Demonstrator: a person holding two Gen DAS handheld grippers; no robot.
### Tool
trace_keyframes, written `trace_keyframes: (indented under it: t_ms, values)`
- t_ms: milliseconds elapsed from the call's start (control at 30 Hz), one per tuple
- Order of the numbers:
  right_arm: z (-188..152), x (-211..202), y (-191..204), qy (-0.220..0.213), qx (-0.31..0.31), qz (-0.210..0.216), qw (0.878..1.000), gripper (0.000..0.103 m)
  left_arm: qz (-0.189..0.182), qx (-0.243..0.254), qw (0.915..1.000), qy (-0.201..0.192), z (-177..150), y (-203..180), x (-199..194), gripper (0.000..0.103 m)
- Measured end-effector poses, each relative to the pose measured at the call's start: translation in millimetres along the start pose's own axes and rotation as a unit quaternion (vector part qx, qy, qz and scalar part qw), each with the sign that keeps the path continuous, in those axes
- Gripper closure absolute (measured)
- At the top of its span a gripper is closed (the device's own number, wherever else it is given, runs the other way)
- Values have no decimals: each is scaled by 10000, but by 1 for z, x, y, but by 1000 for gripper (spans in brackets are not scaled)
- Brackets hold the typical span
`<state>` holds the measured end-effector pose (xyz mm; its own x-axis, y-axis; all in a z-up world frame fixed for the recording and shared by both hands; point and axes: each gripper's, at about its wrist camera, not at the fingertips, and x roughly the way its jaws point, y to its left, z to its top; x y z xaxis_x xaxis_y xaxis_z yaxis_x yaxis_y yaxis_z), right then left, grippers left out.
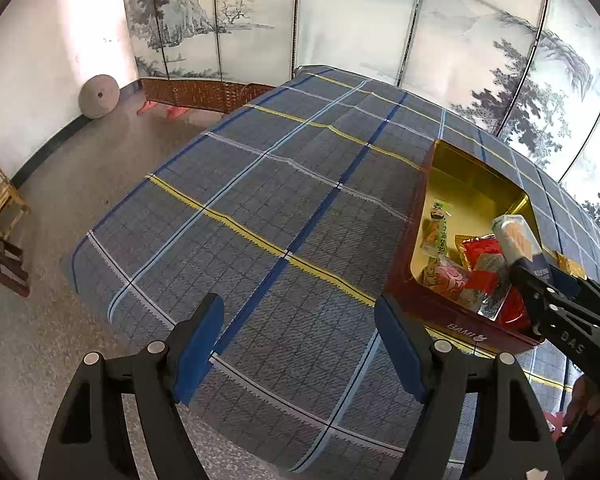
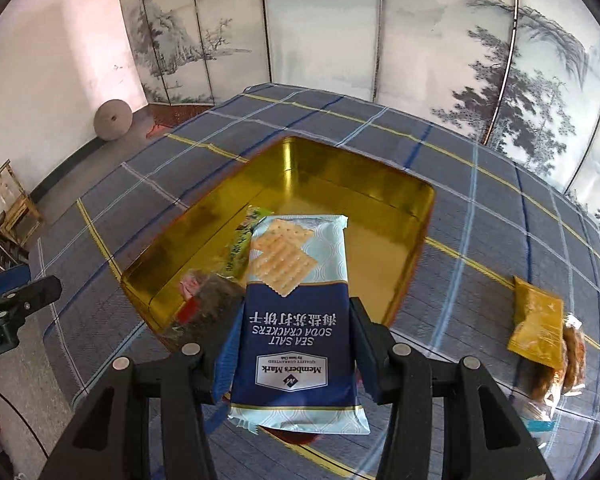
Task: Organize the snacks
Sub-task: 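Carry the soda cracker pack into the tin and open the right gripper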
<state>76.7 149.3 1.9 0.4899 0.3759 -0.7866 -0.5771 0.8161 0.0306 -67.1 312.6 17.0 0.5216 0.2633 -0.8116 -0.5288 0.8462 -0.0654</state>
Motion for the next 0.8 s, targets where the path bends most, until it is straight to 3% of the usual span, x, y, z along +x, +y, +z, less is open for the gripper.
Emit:
trace_keyframes:
  t_ms: [433, 567, 800]
  values:
    - [1, 5, -7, 39, 255, 139, 9996, 52, -40, 71, 10000, 26, -3, -7, 0, 28]
    - [1, 6, -10, 48, 255, 123, 9996, 45, -55, 109, 9999, 22, -3, -12, -2, 28]
    - [-1, -5, -13, -67, 210, 131, 9997, 44, -79, 215, 9997, 3, -3, -23, -6, 28]
